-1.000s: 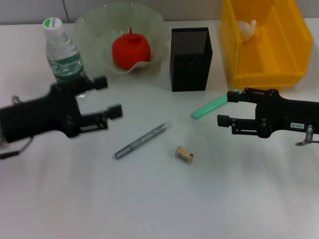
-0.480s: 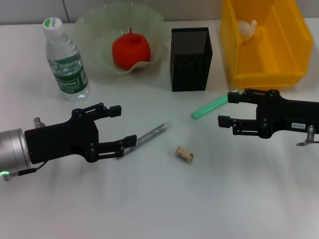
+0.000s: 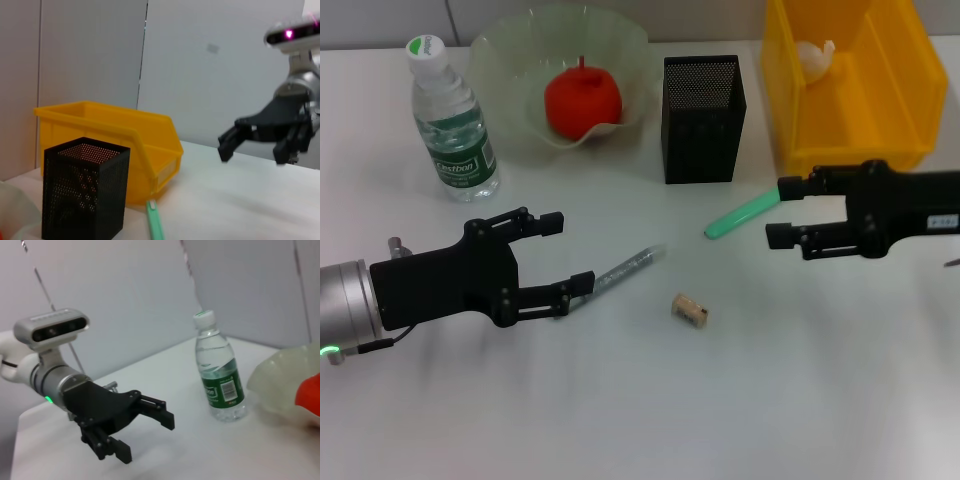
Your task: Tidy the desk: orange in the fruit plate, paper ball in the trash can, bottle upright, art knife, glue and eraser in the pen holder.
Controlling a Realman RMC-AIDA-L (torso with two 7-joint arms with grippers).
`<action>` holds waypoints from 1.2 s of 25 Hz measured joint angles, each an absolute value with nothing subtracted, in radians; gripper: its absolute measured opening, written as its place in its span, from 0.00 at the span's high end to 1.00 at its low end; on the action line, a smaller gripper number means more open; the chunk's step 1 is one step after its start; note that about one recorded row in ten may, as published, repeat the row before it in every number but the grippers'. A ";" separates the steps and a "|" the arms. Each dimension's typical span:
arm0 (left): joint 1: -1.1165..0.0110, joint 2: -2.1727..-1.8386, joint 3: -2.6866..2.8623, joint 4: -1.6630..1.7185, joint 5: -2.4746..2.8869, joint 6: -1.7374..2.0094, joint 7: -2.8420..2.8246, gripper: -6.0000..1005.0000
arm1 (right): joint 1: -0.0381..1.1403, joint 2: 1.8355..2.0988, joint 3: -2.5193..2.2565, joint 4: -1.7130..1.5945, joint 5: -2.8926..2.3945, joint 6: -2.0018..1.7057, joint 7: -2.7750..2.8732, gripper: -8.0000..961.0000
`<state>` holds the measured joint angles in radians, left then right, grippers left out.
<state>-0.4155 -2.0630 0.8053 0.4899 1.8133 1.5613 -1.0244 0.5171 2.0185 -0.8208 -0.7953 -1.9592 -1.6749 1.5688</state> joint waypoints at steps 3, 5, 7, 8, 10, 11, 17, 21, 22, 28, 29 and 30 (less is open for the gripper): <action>-0.414 -2.063 0.801 0.489 1.813 1.563 -1.024 0.16 | 0.556 2.008 -0.821 -0.898 -2.022 -1.738 1.691 0.21; -0.414 -2.063 0.800 0.489 1.813 1.565 -1.024 0.16 | 0.596 1.997 -0.821 -0.943 -2.073 -1.775 1.761 0.21; -0.414 -2.063 0.799 0.489 1.813 1.565 -1.024 0.16 | 0.645 1.985 -0.821 -0.963 -2.126 -1.798 1.810 0.21; -0.414 -2.063 0.799 0.489 1.813 1.565 -1.024 0.16 | 0.670 1.980 -0.821 -0.967 -2.153 -1.805 1.826 0.21; -0.414 -2.063 0.799 0.489 1.812 1.567 -1.024 0.16 | 0.712 1.973 -0.821 -0.968 -2.198 -1.813 1.847 0.21; -0.414 -2.063 0.798 0.489 1.812 1.567 -1.024 0.16 | 0.733 1.970 -0.821 -0.968 -2.223 -1.816 1.855 0.21; -0.415 -2.062 0.798 0.490 1.812 1.569 -1.025 0.16 | 0.845 1.980 -0.822 -0.972 -2.347 -1.848 1.884 0.21; -0.417 -2.061 0.798 0.493 1.810 1.569 -1.025 0.16 | 0.892 1.997 -0.850 -0.979 -2.406 -1.852 1.893 0.21; -0.418 -2.061 0.798 0.494 1.810 1.569 -1.025 0.17 | 0.898 1.999 -0.868 -0.980 -2.412 -1.849 1.896 0.21; -0.421 -2.060 0.796 0.495 1.810 1.568 -1.025 0.17 | 0.926 2.014 -0.985 -0.991 -2.460 -1.792 1.923 0.21; -0.422 -2.060 0.796 0.495 1.810 1.567 -1.025 0.17 | 0.931 2.018 -1.003 -0.994 -2.479 -1.774 1.925 0.21; -0.422 -2.060 0.796 0.495 1.810 1.567 -1.025 0.17 | 0.936 2.022 -1.024 -0.995 -2.499 -1.758 1.926 0.21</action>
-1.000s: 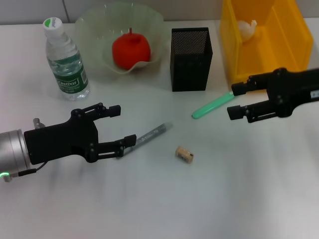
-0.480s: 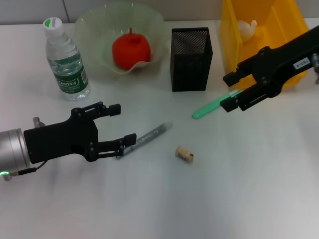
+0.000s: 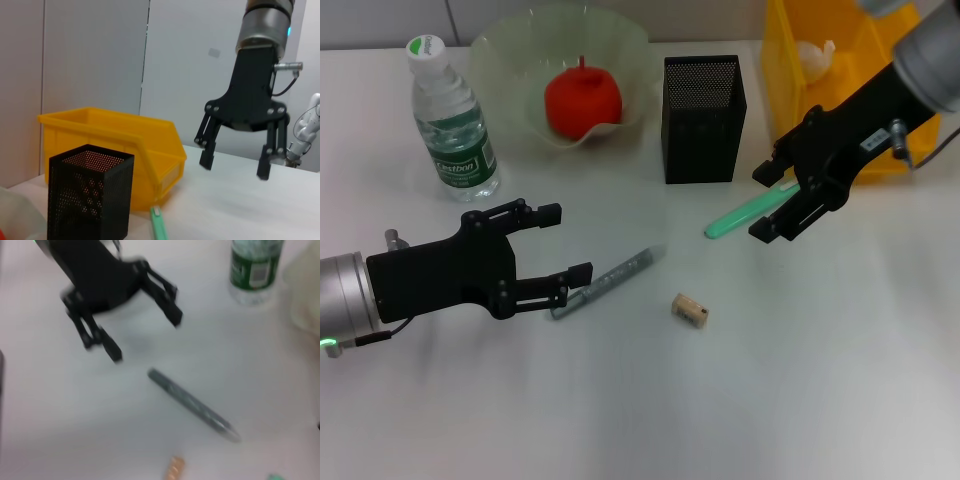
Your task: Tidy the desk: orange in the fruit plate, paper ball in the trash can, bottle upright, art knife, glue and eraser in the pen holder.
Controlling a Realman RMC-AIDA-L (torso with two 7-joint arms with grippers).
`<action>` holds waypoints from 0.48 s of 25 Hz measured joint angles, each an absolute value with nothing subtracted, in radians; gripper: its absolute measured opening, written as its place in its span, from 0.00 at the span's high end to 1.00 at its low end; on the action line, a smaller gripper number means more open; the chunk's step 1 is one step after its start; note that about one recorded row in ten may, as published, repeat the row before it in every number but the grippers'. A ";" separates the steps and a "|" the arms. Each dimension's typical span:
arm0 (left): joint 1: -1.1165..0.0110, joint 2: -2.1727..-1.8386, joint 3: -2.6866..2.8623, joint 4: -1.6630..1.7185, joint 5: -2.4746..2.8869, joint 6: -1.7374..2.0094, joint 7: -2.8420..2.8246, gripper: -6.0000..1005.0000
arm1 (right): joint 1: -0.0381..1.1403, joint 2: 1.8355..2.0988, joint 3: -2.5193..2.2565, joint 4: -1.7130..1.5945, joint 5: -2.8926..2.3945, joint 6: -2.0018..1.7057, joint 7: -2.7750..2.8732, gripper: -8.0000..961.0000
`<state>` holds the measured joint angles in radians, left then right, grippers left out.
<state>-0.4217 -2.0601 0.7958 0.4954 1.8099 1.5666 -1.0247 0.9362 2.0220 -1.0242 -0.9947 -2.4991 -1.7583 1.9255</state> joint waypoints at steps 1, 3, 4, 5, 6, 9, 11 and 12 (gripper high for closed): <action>-0.422 -2.060 0.796 0.496 1.810 1.566 -1.025 0.17 | 0.940 2.026 -1.042 -0.995 -2.516 -1.741 1.925 0.21; -0.422 -2.060 0.794 0.496 1.810 1.564 -1.025 0.17 | 0.947 2.034 -1.084 -0.995 -2.553 -1.699 1.919 0.21; -0.422 -2.060 0.792 0.496 1.810 1.563 -1.025 0.17 | 0.956 2.040 -1.129 -0.991 -2.576 -1.658 1.906 0.21; -0.422 -2.060 0.792 0.496 1.810 1.563 -1.025 0.17 | 0.956 2.040 -1.129 -0.991 -2.576 -1.658 1.906 0.21; -0.422 -2.060 0.785 0.496 1.810 1.563 -1.025 0.17 | 0.960 2.042 -1.152 -0.987 -2.585 -1.641 1.897 0.21; -0.422 -2.061 0.767 0.496 1.809 1.566 -1.026 0.17 | 0.974 2.062 -1.213 -0.977 -2.643 -1.568 1.855 0.21; -0.421 -2.062 0.759 0.493 1.805 1.567 -1.027 0.17 | 0.979 2.070 -1.220 -0.970 -2.665 -1.551 1.844 0.21; -0.421 -2.062 0.756 0.492 1.799 1.567 -1.028 0.17 | 0.987 2.074 -1.226 -0.956 -2.680 -1.537 1.835 0.21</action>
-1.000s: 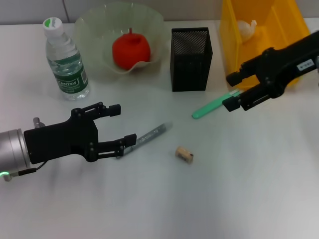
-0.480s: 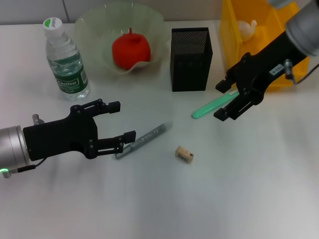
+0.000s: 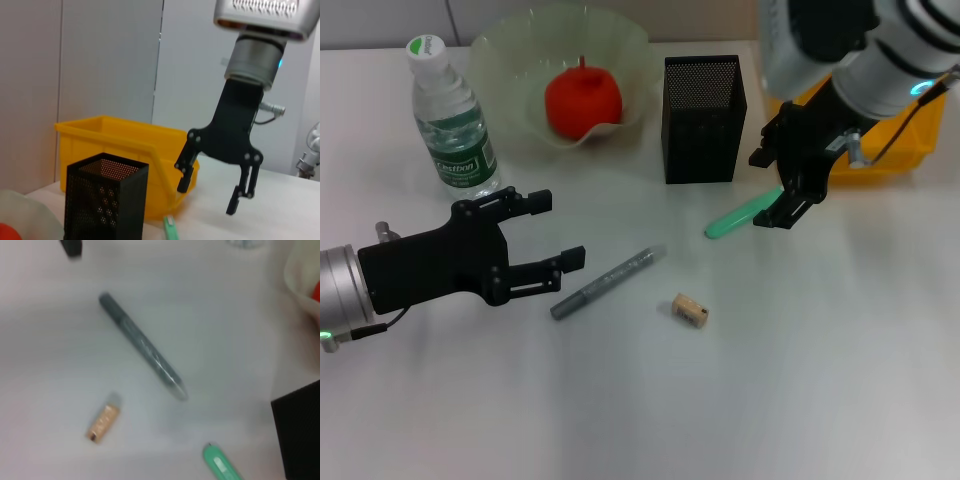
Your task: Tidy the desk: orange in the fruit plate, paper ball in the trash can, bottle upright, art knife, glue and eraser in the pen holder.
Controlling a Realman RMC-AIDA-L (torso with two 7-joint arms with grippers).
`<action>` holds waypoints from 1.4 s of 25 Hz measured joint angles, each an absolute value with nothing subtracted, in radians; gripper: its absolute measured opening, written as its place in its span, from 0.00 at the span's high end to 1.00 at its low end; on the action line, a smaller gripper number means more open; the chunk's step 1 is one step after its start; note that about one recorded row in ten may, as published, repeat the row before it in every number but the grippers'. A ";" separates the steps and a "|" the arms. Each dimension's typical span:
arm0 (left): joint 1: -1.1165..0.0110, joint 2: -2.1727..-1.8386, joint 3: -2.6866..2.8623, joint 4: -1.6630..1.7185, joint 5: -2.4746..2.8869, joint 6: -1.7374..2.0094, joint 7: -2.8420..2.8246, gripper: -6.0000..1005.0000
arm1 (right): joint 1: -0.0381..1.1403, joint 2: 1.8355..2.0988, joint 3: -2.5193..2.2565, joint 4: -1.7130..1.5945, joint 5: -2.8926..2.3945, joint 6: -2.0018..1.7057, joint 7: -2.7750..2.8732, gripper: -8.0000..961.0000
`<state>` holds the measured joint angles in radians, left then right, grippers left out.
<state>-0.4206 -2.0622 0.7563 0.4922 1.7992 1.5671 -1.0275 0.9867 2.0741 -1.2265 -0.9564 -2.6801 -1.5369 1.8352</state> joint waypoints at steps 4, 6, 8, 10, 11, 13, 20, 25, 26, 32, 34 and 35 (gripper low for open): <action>-0.415 -2.063 0.756 0.491 1.776 1.568 -1.028 0.17 | 1.027 2.078 -1.267 -0.870 -2.708 -1.474 1.805 0.21; -0.414 -2.063 0.756 0.491 1.773 1.569 -1.028 0.17 | 1.039 2.079 -1.285 -0.835 -2.712 -1.439 1.790 0.21; -0.414 -2.063 0.756 0.491 1.768 1.569 -1.029 0.17 | 1.047 2.080 -1.314 -0.806 -2.713 -1.403 1.783 0.21; -0.413 -2.063 0.756 0.491 1.768 1.569 -1.029 0.17 | 1.051 2.080 -1.350 -0.781 -2.714 -1.366 1.782 0.21; -0.413 -2.063 0.756 0.491 1.768 1.569 -1.029 0.17 | 1.052 2.081 -1.367 -0.772 -2.714 -1.352 1.782 0.21; -0.413 -2.063 0.754 0.491 1.767 1.568 -1.030 0.17 | 1.053 2.083 -1.391 -0.758 -2.714 -1.327 1.782 0.22; -0.410 -2.063 0.735 0.491 1.767 1.569 -1.029 0.17 | 1.052 2.088 -1.471 -0.707 -2.709 -1.246 1.777 0.37; -0.410 -2.063 0.735 0.491 1.767 1.569 -1.029 0.17 | 1.053 2.091 -1.507 -0.686 -2.707 -1.198 1.777 0.47; -0.410 -2.063 0.734 0.491 1.767 1.569 -1.029 0.17 | 1.053 2.091 -1.510 -0.684 -2.706 -1.191 1.777 0.47; -0.409 -2.065 0.733 0.491 1.767 1.569 -1.030 0.17 | 1.053 2.092 -1.530 -0.668 -2.704 -1.155 1.770 0.52; -0.409 -2.065 0.733 0.491 1.767 1.569 -1.030 0.17 | 1.054 2.092 -1.542 -0.661 -2.704 -1.145 1.770 0.54; -0.409 -2.065 0.733 0.491 1.763 1.569 -1.030 0.17 | 1.054 2.092 -1.552 -0.655 -2.703 -1.135 1.770 0.55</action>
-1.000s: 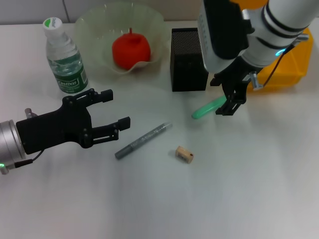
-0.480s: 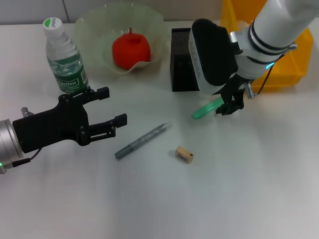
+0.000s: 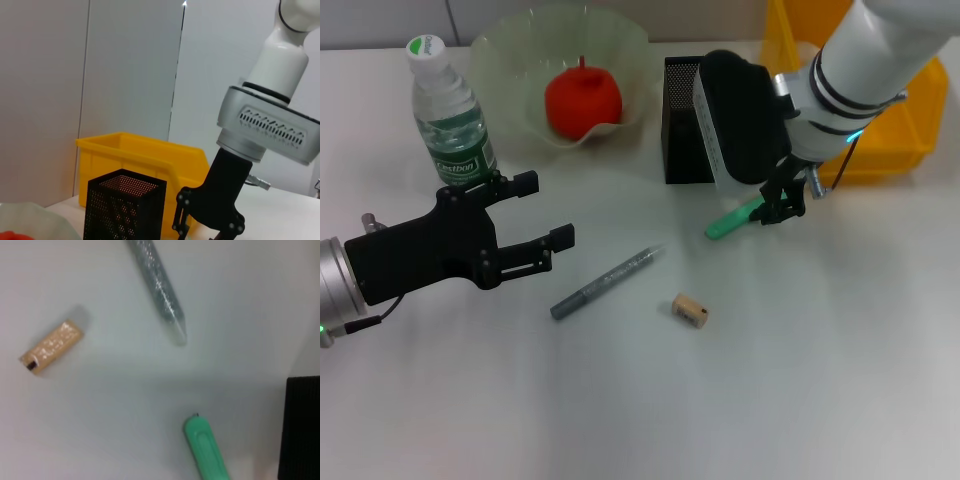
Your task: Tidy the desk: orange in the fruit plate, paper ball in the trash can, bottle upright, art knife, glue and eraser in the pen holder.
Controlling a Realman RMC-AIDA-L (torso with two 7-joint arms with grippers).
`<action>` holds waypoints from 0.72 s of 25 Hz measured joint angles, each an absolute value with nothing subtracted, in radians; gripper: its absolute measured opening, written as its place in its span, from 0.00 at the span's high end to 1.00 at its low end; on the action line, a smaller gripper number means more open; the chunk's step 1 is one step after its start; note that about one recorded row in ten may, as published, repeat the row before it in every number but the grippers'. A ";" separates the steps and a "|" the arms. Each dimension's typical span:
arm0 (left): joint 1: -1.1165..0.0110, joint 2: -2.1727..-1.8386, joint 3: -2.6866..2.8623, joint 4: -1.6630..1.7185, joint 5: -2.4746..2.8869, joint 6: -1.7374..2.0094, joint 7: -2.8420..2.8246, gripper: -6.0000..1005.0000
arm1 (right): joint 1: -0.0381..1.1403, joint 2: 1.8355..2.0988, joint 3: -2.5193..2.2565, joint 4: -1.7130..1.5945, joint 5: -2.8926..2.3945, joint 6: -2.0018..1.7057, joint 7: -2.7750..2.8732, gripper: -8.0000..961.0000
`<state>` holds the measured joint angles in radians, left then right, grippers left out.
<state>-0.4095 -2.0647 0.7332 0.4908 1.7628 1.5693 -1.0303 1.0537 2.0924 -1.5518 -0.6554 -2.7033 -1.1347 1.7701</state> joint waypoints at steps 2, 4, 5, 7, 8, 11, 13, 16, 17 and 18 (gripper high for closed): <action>-0.408 -2.065 0.733 0.491 1.757 1.570 -1.031 0.17 | 1.054 2.092 -1.570 -0.638 -2.702 -1.113 1.770 0.57; -0.408 -2.065 0.733 0.491 1.757 1.570 -1.032 0.17 | 1.054 2.092 -1.572 -0.635 -2.702 -1.109 1.770 0.59; -0.408 -2.065 0.733 0.491 1.755 1.570 -1.032 0.17 | 1.054 2.092 -1.572 -0.633 -2.700 -1.105 1.770 0.60; -0.408 -2.066 0.733 0.491 1.750 1.570 -1.032 0.17 | 1.054 2.092 -1.573 -0.631 -2.695 -1.103 1.770 0.61; -0.408 -2.066 0.733 0.491 1.747 1.570 -1.031 0.17 | 1.054 2.092 -1.573 -0.630 -2.693 -1.102 1.770 0.62; -0.408 -2.066 0.733 0.491 1.744 1.573 -1.030 0.17 | 1.054 2.092 -1.576 -0.623 -2.691 -1.099 1.768 0.64; -0.408 -2.066 0.733 0.491 1.744 1.577 -1.030 0.17 | 1.054 2.092 -1.581 -0.614 -2.691 -1.094 1.767 0.65; -0.408 -2.066 0.733 0.491 1.744 1.577 -1.030 0.17 | 1.056 2.092 -1.583 -0.605 -2.690 -1.091 1.767 0.66; -0.408 -2.066 0.733 0.491 1.742 1.583 -1.029 0.17 | 1.057 2.092 -1.583 -0.604 -2.690 -1.091 1.767 0.66; -0.408 -2.066 0.733 0.491 1.742 1.583 -1.029 0.17 | 1.057 2.092 -1.583 -0.604 -2.690 -1.091 1.767 0.67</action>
<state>-0.4080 -2.0663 0.7332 0.4908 1.7422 1.5835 -1.0286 1.0569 2.0923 -1.5828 -0.6039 -2.6898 -1.0913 1.7670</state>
